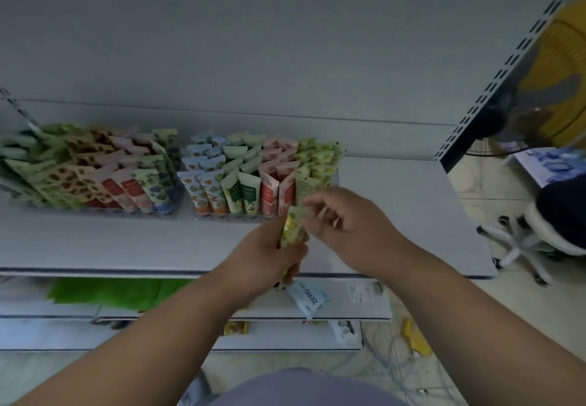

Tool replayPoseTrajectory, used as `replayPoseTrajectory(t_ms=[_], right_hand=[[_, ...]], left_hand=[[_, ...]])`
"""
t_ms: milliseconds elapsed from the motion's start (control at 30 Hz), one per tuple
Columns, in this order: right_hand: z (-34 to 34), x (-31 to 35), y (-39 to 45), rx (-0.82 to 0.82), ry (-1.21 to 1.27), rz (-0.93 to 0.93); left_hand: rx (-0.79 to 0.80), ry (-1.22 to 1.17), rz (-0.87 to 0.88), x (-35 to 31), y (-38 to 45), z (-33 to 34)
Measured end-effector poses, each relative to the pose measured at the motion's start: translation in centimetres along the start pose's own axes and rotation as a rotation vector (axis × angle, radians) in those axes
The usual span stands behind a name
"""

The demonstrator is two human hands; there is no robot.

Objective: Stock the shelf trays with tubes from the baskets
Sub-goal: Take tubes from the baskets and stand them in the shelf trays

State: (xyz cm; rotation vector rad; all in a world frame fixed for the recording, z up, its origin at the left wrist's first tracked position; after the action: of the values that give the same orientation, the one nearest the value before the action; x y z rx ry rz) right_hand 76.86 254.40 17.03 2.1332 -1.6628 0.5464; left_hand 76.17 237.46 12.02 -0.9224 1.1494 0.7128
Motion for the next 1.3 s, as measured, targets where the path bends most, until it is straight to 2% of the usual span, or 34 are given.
replayPoseTrajectory(t_ms=[67,133,233,333,433,600,733,867,1033,1300], right_hand=[[-0.2,0.0,-0.2,0.091,0.021,0.021],[-0.7,-0.4,-0.3,0.062,0.068,0.062],[-2.2,-1.6,-0.1,-0.103,0.071,0.125],[-3.7,-2.6,0.7,-0.236,-0.098,0.128],[-3.6,-2.8,2.0,-0.241,-0.265,0.080],[-0.5,-2.9,3.7,-0.078,-0.439,0.045],[-0.6,-2.7,3.1,-0.159,-0.449,0.091],[-1.5,-1.5,1.6,-0.254,-0.486,0.048],[-1.0,4.8,2.4,-0.273,-0.357,-0.091],[6.4,21.3,7.6,-0.199,-0.158,-0.408]], left_hand=[[0.069,0.013,0.005,-0.2,0.5,0.5],[0.068,0.088,0.035,0.0,1.0,0.8],[-0.133,0.373,0.123,1.1,1.5,0.2],[-0.271,0.526,0.273,2.0,1.4,-0.4],[-0.235,0.665,0.361,2.8,1.5,-0.6],[-0.214,0.755,0.366,3.2,2.1,-0.3],[-0.202,0.790,0.368,3.2,2.2,-0.4],[-0.193,0.787,0.386,2.6,1.7,-0.8],[-0.285,0.834,0.426,0.7,-2.5,-4.2],[-0.682,0.858,0.275,-0.8,-15.0,-17.9]])
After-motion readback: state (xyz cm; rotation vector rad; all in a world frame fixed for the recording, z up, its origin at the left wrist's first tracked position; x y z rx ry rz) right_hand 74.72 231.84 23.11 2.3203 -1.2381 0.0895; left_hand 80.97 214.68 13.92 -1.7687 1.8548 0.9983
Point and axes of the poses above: each hand's wrist, its own y-axis towards the middle knuckle, its own z-axis out of the palm, x = y × z, the point moved 1 cm from there along y, towards the middle knuckle, and after that the axes turned 13 degrees about -y, right-handed, at the moved point
